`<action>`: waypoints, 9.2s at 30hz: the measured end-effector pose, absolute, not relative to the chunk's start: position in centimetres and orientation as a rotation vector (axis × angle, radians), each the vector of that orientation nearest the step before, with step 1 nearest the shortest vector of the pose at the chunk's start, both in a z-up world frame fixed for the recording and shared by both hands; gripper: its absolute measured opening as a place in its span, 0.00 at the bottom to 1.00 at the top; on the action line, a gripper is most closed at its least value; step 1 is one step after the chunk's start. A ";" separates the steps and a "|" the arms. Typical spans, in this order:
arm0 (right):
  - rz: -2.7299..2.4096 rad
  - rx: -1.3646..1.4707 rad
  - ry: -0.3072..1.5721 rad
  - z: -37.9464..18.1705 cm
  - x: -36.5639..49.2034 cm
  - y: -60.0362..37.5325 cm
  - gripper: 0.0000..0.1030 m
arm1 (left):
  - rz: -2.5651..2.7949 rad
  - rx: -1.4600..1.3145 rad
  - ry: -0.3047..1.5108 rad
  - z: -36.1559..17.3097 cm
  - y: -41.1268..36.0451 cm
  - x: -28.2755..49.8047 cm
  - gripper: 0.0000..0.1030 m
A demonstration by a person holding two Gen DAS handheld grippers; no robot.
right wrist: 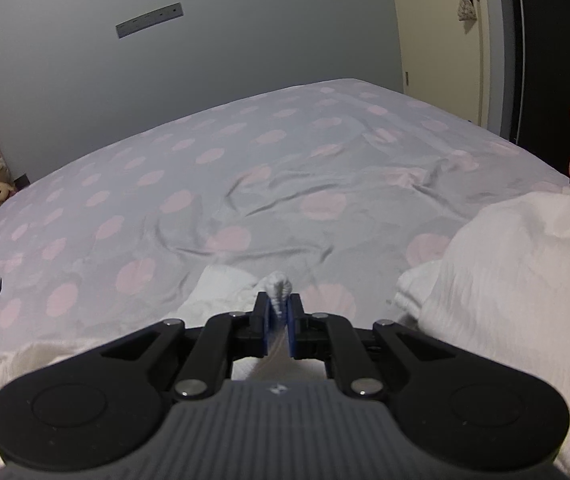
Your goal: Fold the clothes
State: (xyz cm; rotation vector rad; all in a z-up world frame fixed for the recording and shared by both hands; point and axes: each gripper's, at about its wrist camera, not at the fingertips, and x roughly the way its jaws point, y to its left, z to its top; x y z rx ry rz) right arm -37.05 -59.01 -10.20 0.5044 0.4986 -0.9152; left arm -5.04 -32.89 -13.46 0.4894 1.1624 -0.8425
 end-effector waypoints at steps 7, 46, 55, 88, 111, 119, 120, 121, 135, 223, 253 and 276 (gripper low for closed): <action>-0.900 0.533 0.517 -11.2 -37.0 -59.1 0.10 | -0.874 0.468 1.091 -10.4 -31.0 -4.7 0.47; -0.922 0.552 0.723 -13.9 -33.5 -60.6 0.10 | -1.081 0.711 0.890 -19.6 -33.8 6.2 0.34; -0.929 0.560 0.713 -13.9 -33.6 -60.6 0.10 | -0.990 0.610 0.831 -15.2 -31.2 5.8 0.05; -1.227 0.234 0.140 5.3 -49.8 -60.4 0.08 | -0.337 0.206 0.459 7.2 -7.0 4.4 0.03; -1.136 0.082 0.577 -5.4 -27.2 -76.7 0.08 | -0.178 0.389 0.625 -4.2 -19.1 21.4 0.01; -1.093 0.079 0.720 -10.9 -20.0 -80.4 0.08 | -0.137 0.460 0.677 -8.7 -24.3 27.0 0.01; -1.089 0.082 0.734 -11.4 -19.7 -80.4 0.08 | -0.134 0.474 0.688 -9.3 -24.6 27.3 0.02; -1.081 0.094 0.750 -11.9 -19.5 -80.5 0.09 | -0.132 0.486 0.701 -10.0 -24.8 27.6 0.02; -1.006 0.215 0.761 -9.9 -22.0 -76.2 0.54 | -0.179 0.430 0.754 -4.7 -24.0 21.7 0.45; -0.918 0.337 0.913 -14.2 -31.4 -63.1 0.62 | -0.402 0.487 1.170 -8.1 -21.3 6.3 0.43; -0.893 0.404 0.944 -15.7 -30.9 -70.2 0.02 | -0.129 0.176 1.176 -7.3 -13.4 13.8 0.02; -0.781 0.218 0.843 -10.2 -28.5 -69.9 0.32 | -0.371 0.514 0.988 -7.5 -15.5 14.5 0.12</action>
